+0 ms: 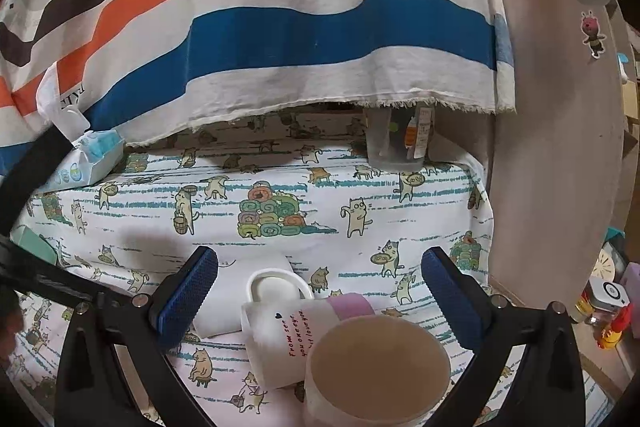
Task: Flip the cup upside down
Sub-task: 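Lift the beige cup with the left tool, turning its rim downward, then set the beige cup rim-down on the table and open the left tool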
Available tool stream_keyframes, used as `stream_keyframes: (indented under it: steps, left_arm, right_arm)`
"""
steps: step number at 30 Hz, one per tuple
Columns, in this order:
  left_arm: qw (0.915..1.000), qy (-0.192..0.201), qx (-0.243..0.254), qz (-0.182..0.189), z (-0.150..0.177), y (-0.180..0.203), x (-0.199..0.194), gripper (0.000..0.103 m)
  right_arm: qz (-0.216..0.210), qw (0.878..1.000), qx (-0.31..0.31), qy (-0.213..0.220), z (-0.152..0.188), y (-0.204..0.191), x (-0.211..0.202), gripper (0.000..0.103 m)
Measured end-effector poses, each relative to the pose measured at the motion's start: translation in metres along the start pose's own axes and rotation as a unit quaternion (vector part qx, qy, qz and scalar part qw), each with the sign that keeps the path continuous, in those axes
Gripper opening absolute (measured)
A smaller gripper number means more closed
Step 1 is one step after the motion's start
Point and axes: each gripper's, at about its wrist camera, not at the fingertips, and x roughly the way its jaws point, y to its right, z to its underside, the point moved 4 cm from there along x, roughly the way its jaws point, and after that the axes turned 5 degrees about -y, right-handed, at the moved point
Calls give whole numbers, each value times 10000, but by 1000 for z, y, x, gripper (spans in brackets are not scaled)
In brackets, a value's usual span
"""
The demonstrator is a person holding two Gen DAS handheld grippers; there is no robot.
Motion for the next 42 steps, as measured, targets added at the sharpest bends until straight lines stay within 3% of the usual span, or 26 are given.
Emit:
stream_keyframes:
  steps: [4,15,20,25,36,42]
  left_arm:
    - [9991,245,306,-152,5,7,-16,67]
    - [9963,562,399,-509,8,1,-18,66]
    - [9934,671,499,-785,9,-8,-12,66]
    - [9905,1014,650,-664,13,-11,-13,66]
    - [9710,1989,1062,-793,26,-14,-38,64]
    - [9519,2784,1140,-580,35,-21,-70,68]
  right_arm:
    - [-2,10000,-74,-25,2,-3,2,103]
    - [93,9985,-539,75,8,-20,0,103]
    - [33,9994,-330,-20,7,-13,2,103]
    - [0,9999,-142,-2,5,-7,1,103]
    - [-127,9984,-548,113,9,-25,-3,103]
    - [-388,9987,-315,81,8,-21,-5,103]
